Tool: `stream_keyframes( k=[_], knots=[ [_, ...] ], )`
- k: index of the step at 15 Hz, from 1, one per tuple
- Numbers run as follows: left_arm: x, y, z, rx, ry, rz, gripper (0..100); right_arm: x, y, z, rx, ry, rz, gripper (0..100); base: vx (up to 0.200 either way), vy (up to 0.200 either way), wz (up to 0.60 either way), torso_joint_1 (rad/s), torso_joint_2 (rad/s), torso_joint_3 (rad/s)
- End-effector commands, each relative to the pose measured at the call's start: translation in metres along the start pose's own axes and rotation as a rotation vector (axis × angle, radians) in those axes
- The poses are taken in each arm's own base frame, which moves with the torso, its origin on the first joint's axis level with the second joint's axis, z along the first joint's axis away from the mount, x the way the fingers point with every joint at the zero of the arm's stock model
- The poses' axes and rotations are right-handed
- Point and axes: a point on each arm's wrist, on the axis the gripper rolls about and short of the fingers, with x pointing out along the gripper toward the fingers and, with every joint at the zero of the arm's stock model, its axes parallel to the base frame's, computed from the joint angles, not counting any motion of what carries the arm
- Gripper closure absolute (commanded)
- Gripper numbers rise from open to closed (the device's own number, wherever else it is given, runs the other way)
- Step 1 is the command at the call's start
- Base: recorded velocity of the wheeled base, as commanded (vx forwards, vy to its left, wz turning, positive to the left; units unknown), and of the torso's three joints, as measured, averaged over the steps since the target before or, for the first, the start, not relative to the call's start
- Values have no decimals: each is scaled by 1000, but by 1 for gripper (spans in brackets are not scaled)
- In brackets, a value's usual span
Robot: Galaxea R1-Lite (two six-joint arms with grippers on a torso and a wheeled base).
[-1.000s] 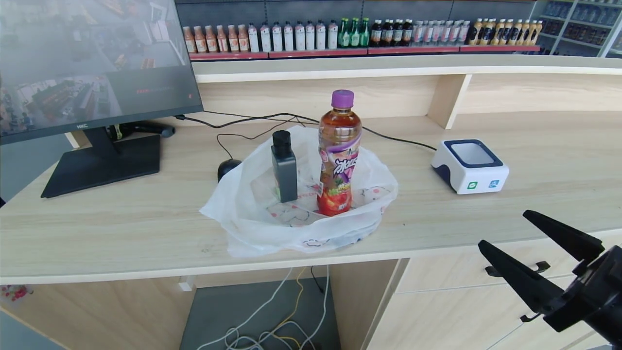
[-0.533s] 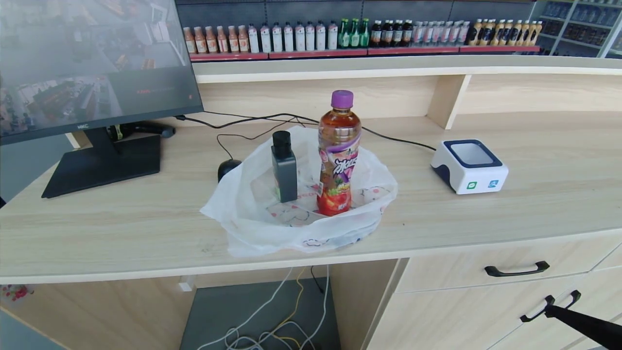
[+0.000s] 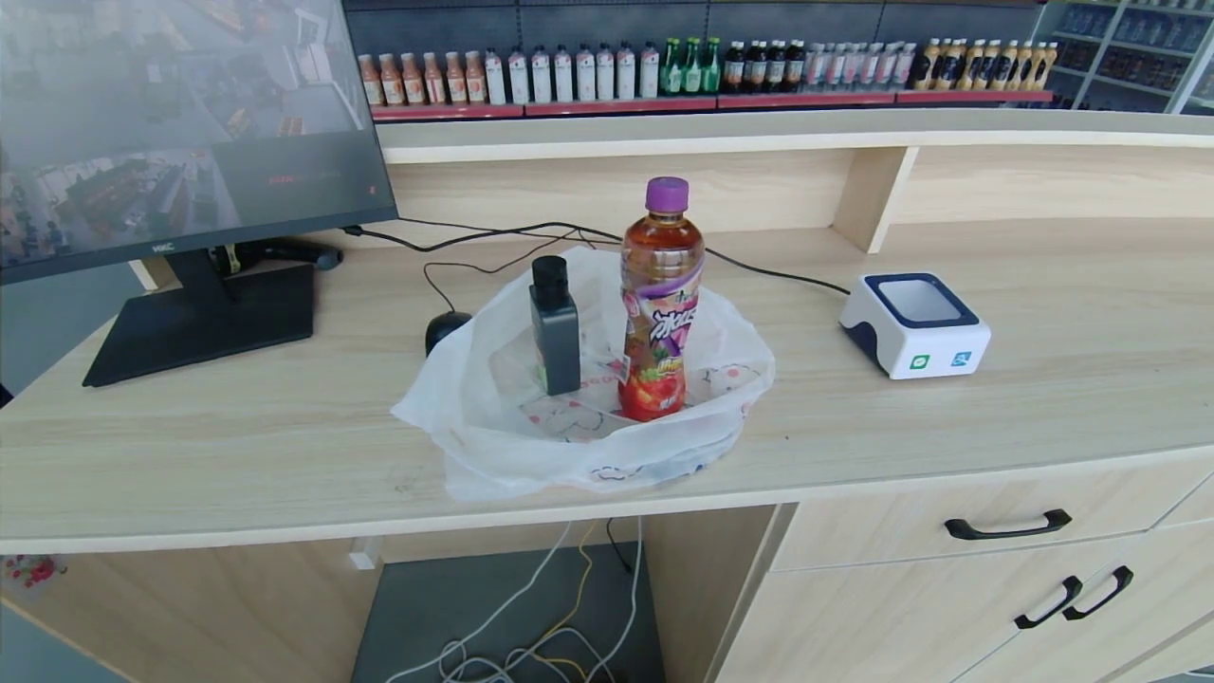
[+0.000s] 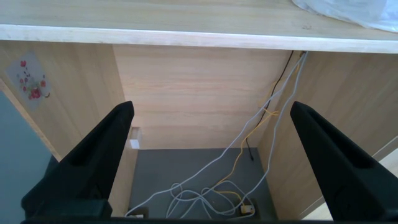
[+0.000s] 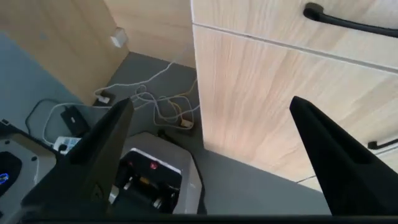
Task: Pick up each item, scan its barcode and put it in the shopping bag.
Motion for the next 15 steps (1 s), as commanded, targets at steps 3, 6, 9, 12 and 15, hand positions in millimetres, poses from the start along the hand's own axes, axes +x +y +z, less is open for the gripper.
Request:
stream_keyframes(
  k=[3, 6, 9, 12, 15],
  knots=[
    [0, 0, 0, 0, 0, 1, 0, -3, 1, -1, 72, -38, -272, 0, 0, 0, 0, 0, 0, 0],
    [0, 0, 0, 0, 0, 1, 0, -8, 5, -3, 95, -117, -427, 0, 0, 0, 0, 0, 0, 0],
    [0, 0, 0, 0, 0, 1, 0, -12, 7, -6, 97, -176, -456, 0, 0, 0, 0, 0, 0, 0],
    [0, 0, 0, 0, 0, -1, 0, -13, 7, -6, 88, -185, -408, 0, 0, 0, 0, 0, 0, 0],
    [0, 0, 0, 0, 0, 1, 0, -16, 8, -8, 70, -241, -375, 0, -200, 0, 0, 9, 6, 4]
  ],
)
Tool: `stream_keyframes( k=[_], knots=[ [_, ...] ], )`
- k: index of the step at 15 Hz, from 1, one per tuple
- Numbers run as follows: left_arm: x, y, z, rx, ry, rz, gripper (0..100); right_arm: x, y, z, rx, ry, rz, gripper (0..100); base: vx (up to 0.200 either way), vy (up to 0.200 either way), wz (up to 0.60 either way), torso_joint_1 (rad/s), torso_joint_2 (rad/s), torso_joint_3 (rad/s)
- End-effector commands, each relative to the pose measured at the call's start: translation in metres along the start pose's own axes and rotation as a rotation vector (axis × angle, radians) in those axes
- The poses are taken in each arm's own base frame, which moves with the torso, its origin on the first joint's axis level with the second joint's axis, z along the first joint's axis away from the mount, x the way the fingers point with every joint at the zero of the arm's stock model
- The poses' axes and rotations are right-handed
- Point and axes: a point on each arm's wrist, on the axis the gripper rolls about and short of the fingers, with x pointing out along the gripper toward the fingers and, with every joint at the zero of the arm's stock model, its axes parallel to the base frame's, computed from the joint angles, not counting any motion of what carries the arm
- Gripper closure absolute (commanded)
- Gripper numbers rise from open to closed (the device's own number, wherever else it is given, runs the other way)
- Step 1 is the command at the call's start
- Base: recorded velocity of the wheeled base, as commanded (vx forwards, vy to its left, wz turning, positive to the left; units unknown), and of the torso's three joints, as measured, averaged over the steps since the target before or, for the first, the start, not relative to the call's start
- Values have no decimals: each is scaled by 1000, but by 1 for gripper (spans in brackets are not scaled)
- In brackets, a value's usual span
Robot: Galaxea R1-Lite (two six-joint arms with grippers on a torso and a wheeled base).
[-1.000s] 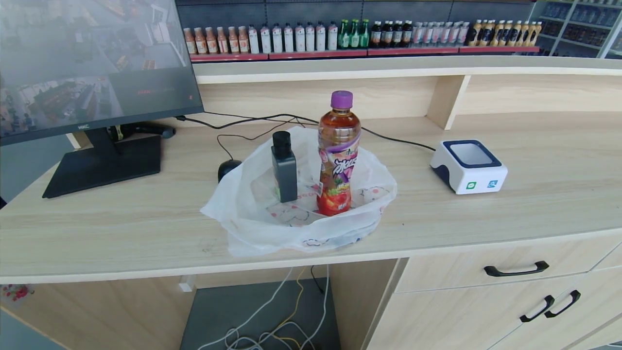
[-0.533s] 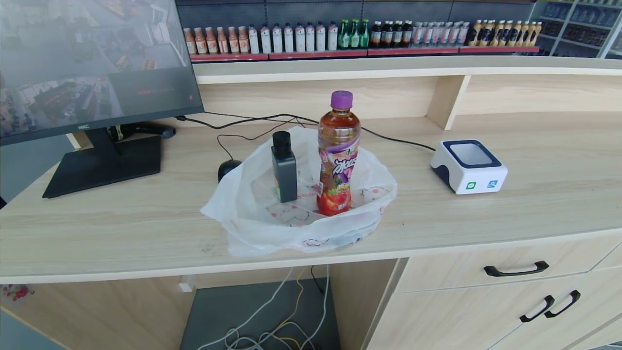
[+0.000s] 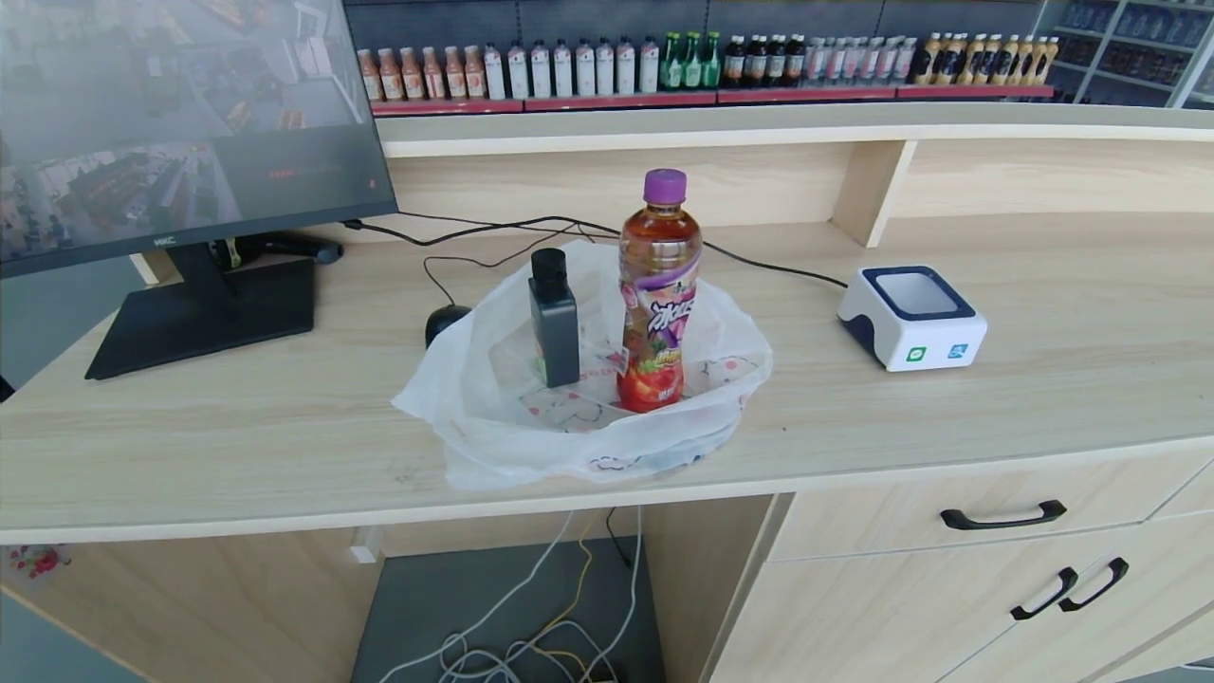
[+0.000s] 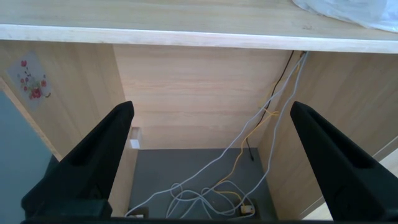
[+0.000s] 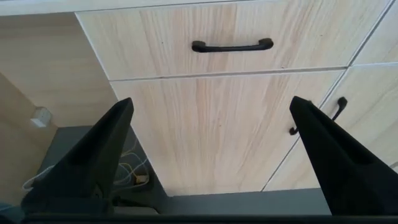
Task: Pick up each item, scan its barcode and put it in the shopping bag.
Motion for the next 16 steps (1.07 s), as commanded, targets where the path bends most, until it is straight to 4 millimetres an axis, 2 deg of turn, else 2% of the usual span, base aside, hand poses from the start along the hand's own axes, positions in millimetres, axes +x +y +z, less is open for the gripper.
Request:
stream_keyframes(
  k=[1, 4, 16],
  knots=[
    [0, 0, 0, 0, 0, 0, 0, -4, 0, -1, 0, -50, 12, 0, 0, 0, 0, 0, 0, 0],
    [0, 0, 0, 3, 1, -1, 0, -4, 0, -1, 1, -55, 9, 0, 0, 0, 0, 0, 0, 0],
    [0, 0, 0, 3, 1, -1, 0, -4, 0, -1, 4, -55, 9, 0, 0, -200, 0, 7, 6, 2]
  ],
)
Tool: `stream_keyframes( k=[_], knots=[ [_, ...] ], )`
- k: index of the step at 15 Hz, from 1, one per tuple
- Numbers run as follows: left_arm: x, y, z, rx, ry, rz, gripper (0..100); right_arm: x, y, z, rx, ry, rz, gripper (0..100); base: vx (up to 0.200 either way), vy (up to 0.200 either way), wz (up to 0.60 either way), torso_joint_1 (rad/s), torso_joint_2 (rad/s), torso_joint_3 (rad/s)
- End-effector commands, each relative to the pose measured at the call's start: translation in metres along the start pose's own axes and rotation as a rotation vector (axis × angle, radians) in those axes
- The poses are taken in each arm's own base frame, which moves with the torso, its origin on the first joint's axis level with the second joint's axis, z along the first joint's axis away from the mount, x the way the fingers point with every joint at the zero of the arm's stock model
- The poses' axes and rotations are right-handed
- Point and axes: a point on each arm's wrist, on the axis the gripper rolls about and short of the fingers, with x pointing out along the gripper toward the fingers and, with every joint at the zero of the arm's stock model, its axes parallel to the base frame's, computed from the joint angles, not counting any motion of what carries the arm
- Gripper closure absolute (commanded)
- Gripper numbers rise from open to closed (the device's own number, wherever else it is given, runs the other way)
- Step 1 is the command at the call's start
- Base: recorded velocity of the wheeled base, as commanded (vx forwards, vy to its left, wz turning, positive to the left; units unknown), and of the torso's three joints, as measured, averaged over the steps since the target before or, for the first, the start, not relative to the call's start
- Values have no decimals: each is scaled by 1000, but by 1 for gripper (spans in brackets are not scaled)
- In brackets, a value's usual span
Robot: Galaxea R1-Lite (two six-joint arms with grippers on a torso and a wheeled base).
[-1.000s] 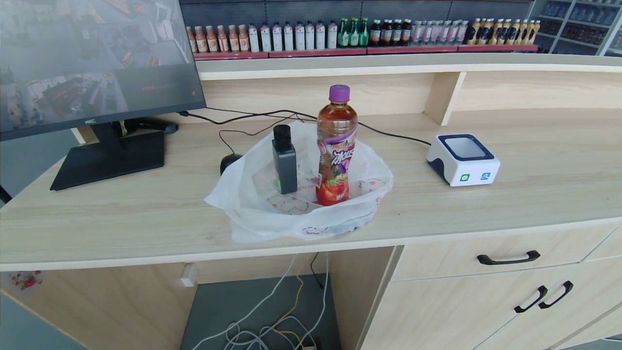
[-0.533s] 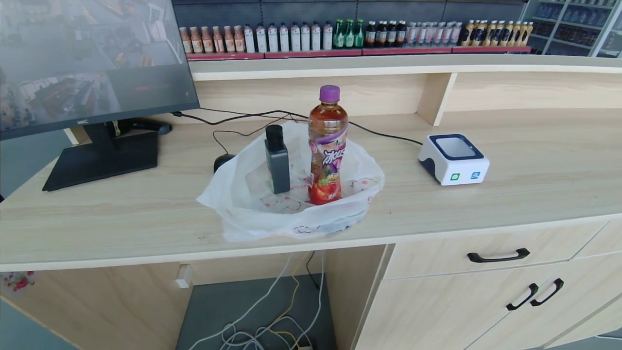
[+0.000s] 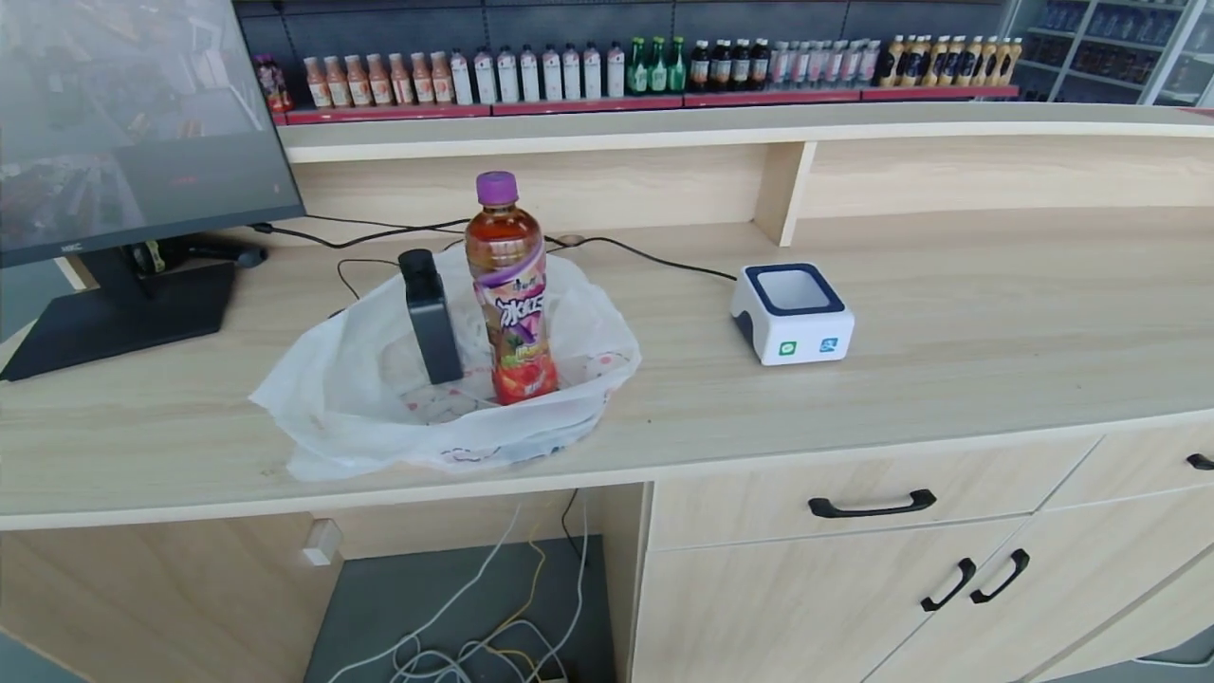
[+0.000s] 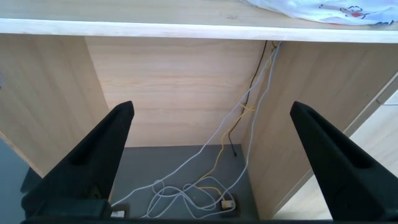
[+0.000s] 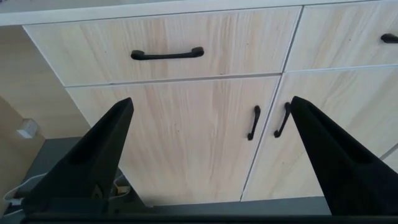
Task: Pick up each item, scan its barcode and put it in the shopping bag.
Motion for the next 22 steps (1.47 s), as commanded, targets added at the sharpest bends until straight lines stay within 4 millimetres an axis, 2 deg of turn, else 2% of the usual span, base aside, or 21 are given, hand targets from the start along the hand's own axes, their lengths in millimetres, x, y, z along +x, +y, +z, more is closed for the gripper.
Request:
stream_keyframes(
  k=[1, 11, 22],
  knots=[
    [0, 0, 0, 0, 0, 0, 0, 0, 0, 0, -1, 2, 1, 0, 0, -200, 0, 2, -2, 2],
    [0, 0, 0, -3, -1, 0, 0, 0, 0, 0, -5, 2, 1, 0, 0, -200, 0, 2, 2, 3],
    [0, 0, 0, -2, -1, 0, 0, 0, 0, 0, -2, 2, 1, 0, 0, 0, 0, 0, 0, 0]
  ],
)
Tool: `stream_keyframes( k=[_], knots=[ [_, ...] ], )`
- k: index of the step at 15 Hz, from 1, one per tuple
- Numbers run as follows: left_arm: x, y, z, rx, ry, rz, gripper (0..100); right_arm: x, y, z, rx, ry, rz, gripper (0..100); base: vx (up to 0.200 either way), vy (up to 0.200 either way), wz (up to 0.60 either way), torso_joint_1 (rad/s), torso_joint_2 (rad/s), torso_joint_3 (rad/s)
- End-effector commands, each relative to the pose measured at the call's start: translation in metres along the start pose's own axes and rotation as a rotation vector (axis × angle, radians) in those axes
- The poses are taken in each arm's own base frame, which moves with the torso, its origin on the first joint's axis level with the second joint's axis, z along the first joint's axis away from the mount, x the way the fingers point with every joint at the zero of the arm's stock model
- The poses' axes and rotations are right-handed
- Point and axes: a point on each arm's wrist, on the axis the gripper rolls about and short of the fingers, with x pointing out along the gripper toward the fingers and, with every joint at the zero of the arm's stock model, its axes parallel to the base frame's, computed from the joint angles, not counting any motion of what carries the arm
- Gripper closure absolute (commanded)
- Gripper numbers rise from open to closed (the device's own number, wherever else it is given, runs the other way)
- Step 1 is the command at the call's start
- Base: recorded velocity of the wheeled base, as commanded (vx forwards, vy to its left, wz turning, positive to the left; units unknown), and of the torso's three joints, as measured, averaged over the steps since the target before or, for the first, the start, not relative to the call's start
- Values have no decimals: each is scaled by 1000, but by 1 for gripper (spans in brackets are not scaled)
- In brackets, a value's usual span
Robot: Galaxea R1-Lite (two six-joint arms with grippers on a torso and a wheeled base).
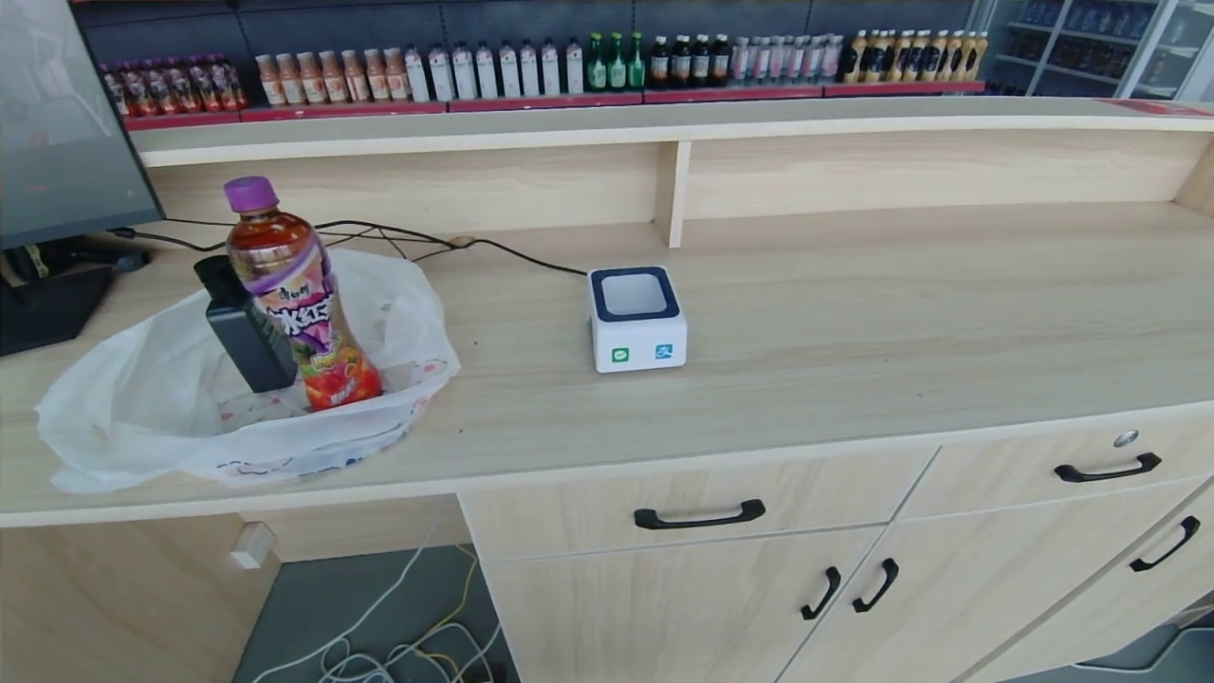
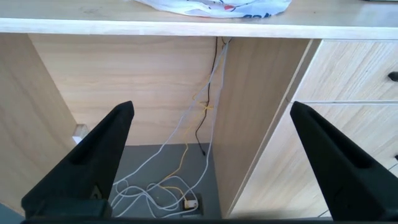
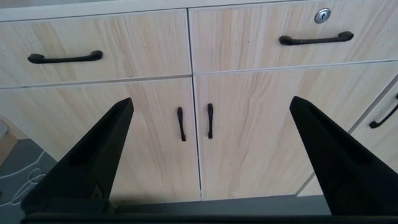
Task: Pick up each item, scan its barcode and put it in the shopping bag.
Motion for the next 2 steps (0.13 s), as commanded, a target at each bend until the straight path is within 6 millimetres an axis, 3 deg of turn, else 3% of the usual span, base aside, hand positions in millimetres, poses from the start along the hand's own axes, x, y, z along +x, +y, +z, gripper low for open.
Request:
stream_keyframes(
  k=[1, 2],
  knots=[
    [0, 0, 0, 0, 0, -1, 0, 0, 0, 0, 1, 1, 1, 0, 0, 0, 0, 0, 0, 0],
    [0, 0, 0, 0, 0, -1, 0, 0, 0, 0, 1, 1, 1, 0, 0, 0, 0, 0, 0, 0]
  ],
)
